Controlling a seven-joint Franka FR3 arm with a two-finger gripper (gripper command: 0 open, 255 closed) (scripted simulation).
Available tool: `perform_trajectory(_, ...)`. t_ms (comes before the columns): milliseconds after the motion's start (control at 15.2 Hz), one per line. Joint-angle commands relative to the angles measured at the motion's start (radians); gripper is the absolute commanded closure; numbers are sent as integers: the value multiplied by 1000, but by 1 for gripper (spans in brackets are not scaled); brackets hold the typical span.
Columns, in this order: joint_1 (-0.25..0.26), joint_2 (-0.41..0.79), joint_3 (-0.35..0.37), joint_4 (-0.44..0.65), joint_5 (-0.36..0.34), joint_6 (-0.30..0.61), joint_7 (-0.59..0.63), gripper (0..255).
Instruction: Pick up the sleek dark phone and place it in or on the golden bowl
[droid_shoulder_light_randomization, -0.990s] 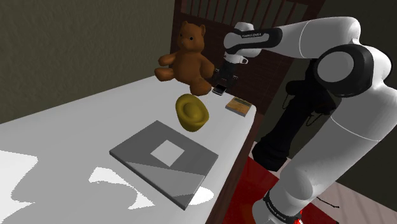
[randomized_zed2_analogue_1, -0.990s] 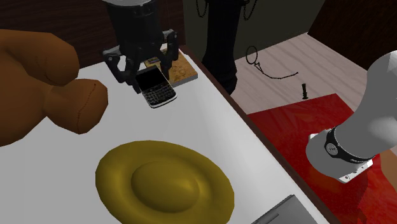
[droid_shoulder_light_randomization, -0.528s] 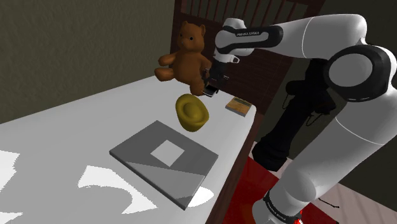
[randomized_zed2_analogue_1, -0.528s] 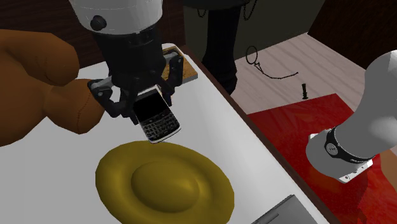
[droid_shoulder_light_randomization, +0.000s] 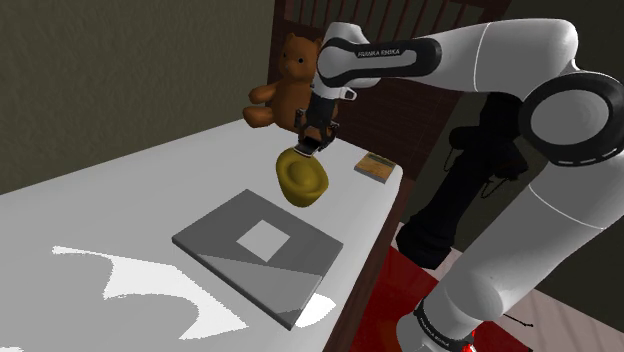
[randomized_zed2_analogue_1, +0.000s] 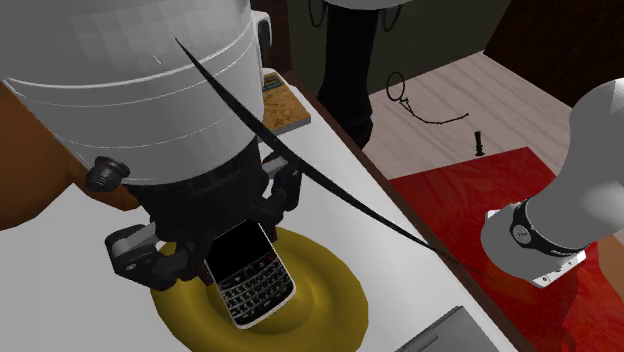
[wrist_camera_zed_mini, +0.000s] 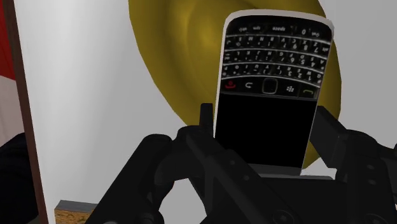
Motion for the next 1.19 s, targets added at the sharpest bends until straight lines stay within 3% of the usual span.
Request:
perform_trajectory(0, 5, 8, 6, -14, 0, 22, 12, 255)
perform_trajectory(792, 7, 48, 8, -131, 0, 180, 6, 255)
perform_trajectory(1122, 7, 50, 8, -134, 0, 184, 6, 255)
